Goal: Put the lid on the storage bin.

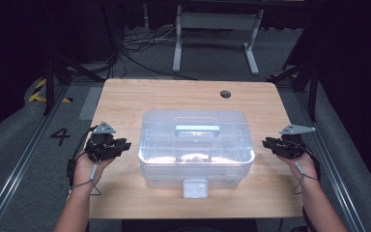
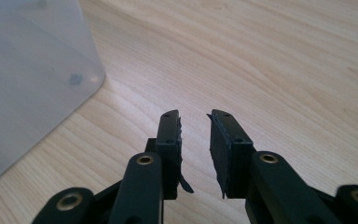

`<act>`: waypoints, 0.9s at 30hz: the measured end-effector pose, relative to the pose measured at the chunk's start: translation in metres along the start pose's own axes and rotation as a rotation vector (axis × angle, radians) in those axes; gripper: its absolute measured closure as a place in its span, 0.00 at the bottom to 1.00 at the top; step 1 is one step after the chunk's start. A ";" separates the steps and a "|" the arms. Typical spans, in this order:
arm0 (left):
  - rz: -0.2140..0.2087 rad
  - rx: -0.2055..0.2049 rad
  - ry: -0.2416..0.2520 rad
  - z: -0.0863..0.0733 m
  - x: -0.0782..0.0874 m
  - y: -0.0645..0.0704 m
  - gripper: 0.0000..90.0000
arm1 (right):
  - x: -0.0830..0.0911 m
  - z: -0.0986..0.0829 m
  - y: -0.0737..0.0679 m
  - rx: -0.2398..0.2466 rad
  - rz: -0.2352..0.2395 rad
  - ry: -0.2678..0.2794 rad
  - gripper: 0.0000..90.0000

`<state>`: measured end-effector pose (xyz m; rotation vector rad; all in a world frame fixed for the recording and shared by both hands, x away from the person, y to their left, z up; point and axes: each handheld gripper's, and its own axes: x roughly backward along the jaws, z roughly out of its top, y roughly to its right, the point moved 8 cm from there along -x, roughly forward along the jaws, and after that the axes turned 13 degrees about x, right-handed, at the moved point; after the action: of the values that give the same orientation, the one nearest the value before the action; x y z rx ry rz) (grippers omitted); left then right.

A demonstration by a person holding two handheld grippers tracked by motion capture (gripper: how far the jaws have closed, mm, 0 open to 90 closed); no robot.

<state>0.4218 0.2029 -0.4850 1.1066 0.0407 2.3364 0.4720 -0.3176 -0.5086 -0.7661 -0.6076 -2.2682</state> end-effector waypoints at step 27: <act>-0.012 -0.051 -0.222 -0.026 -0.031 0.009 0.41 | -0.027 -0.017 -0.045 0.098 0.191 -0.140 0.29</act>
<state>0.4145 0.1856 -0.5219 1.3287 -0.0931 2.1780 0.4503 -0.2861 -0.5481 -0.9004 -0.6758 -2.0086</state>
